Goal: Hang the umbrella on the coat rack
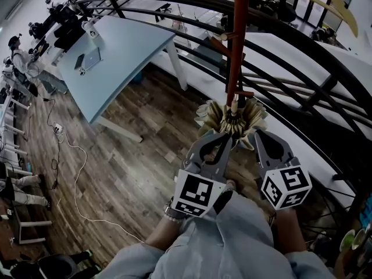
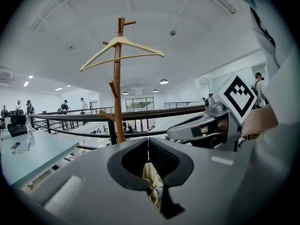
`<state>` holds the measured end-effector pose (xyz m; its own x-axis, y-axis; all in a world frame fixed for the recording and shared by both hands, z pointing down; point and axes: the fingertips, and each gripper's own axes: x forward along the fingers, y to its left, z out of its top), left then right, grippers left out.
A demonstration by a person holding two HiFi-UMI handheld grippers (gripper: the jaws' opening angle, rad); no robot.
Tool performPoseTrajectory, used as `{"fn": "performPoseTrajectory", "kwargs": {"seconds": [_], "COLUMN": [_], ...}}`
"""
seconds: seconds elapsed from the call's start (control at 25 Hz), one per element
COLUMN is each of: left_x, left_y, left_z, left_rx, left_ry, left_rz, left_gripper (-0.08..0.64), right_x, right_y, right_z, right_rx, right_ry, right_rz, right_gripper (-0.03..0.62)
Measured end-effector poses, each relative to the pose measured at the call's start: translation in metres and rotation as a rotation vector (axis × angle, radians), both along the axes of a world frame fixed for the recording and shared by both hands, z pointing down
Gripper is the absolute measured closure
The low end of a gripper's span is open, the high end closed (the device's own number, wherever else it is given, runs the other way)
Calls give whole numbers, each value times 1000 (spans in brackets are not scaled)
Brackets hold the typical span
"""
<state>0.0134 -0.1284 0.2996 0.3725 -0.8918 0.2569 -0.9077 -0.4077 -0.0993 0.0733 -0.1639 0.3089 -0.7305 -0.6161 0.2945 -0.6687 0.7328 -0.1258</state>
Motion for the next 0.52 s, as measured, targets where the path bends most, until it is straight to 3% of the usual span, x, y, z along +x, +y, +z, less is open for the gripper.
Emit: {"fn": "performPoseTrajectory", "kwargs": {"seconds": [0.52], "left_x": [-4], "left_y": [2], "left_z": [2], "left_rx": [-5], "left_ry": [-5], "left_rz": [-18], "left_gripper": [551], "right_x": [-5], "right_y": [1], "right_z": [3], "right_rx": [-5], "right_ry": [8], "right_rz": [-24], "right_gripper": [591]}}
